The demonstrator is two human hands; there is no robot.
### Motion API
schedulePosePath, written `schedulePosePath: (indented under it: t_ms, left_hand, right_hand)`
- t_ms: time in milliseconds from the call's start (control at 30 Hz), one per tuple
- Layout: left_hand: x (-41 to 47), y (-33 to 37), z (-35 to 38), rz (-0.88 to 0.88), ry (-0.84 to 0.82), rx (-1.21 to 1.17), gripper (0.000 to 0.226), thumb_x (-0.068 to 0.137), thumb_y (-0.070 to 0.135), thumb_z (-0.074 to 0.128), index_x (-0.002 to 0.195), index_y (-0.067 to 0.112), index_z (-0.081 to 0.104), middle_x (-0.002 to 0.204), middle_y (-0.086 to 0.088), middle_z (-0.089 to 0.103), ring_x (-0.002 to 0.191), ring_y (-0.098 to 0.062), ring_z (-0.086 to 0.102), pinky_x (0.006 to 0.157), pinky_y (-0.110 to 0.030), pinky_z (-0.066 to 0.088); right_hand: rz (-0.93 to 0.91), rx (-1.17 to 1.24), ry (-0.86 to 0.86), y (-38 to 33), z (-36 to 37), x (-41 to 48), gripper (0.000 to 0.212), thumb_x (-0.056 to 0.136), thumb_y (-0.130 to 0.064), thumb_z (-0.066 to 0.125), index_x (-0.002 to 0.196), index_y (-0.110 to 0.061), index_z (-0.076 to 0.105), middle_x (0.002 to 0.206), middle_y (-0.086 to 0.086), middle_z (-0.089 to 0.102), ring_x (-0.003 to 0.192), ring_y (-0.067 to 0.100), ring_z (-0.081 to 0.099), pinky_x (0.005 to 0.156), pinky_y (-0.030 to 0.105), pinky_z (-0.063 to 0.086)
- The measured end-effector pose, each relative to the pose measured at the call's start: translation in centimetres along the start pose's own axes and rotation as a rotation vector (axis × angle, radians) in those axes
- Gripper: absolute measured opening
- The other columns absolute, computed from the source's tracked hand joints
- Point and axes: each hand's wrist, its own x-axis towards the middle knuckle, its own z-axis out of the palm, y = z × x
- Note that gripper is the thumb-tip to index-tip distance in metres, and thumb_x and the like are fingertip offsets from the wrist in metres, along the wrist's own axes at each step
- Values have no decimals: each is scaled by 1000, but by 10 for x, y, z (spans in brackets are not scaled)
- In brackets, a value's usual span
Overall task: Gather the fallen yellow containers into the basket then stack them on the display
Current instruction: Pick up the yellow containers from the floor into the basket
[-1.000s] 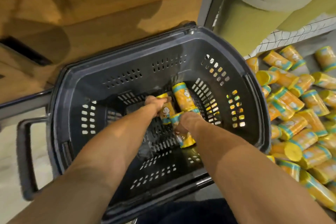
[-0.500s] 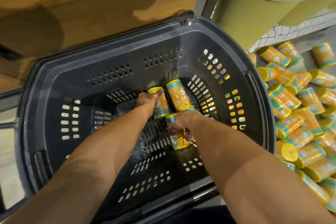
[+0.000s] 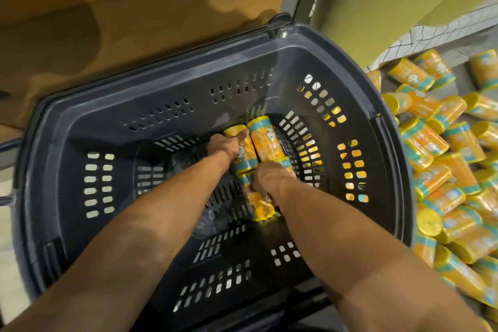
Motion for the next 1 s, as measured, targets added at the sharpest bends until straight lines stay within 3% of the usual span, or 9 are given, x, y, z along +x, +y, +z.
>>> schedulePosePath:
  t_ms: [133,200,267,367,433,567,667,833,1000]
  left_hand:
    - [9,-1,4,-57,-105,-4,83,62,77,70,108,8,74,112,-5,74,100,-25,71,95,-40,57]
    - [-25,21,-6,-27,-163,-3,48,81,54,68,96,8,73,102,-7,73,89,-23,69,85,-33,54]
    - [-64,49,-17,95,-134,69,33,92,32,63,97,2,74,91,-13,69,83,-24,65,73,-36,51]
    - [-128,85,-31,342,-63,27,42,76,42,58,97,10,75,97,-11,75,97,-33,71,85,-45,56]
    - [-177,104,-32,485,-76,-33,35,75,48,60,95,24,77,100,0,77,103,-25,71,97,-49,56]
    - [-277,128,-12,794,-195,-80,21,90,38,64,105,30,75,104,10,75,104,-6,68,102,-43,53]
    - [-334,136,14,922,-252,-15,19,99,30,62,115,27,72,107,14,72,100,6,65,101,-34,52]
    - [-389,132,91,960,-423,62,19,102,24,62,119,22,70,111,11,73,98,8,65,97,-27,52]
    - [-397,106,179,941,-517,293,22,100,24,64,121,20,64,115,7,67,98,9,62,77,-3,42]
  right_hand:
    - [-47,124,31,18,-48,-32,30,106,-21,52,124,1,61,105,15,75,92,29,77,88,41,61]
    - [-88,228,189,30,-69,-55,40,103,-34,55,121,1,60,103,14,75,89,29,76,81,34,59]
    - [-180,317,436,47,-79,-82,49,99,-47,58,121,-4,62,115,16,71,105,33,68,84,34,51]
    - [-347,615,694,84,-80,-139,37,93,-54,63,107,-20,71,102,2,75,97,18,69,83,33,53]
    - [-456,814,810,111,-75,-177,28,92,-50,68,101,-24,72,94,-9,75,87,4,68,79,26,51]
    - [-586,1128,956,173,-58,-236,17,96,-34,70,105,-20,72,94,-9,75,83,1,69,76,18,51]
    - [-527,1196,1058,231,-38,-258,21,98,-33,69,114,-19,70,103,-12,73,92,-4,67,78,12,46]
    - [-307,1312,1120,340,25,-249,34,93,-48,70,118,-25,69,115,-11,73,110,6,67,101,39,53]
    - [-144,1419,1070,407,98,-220,40,89,-52,73,118,-25,67,116,-7,71,111,8,66,100,41,54]
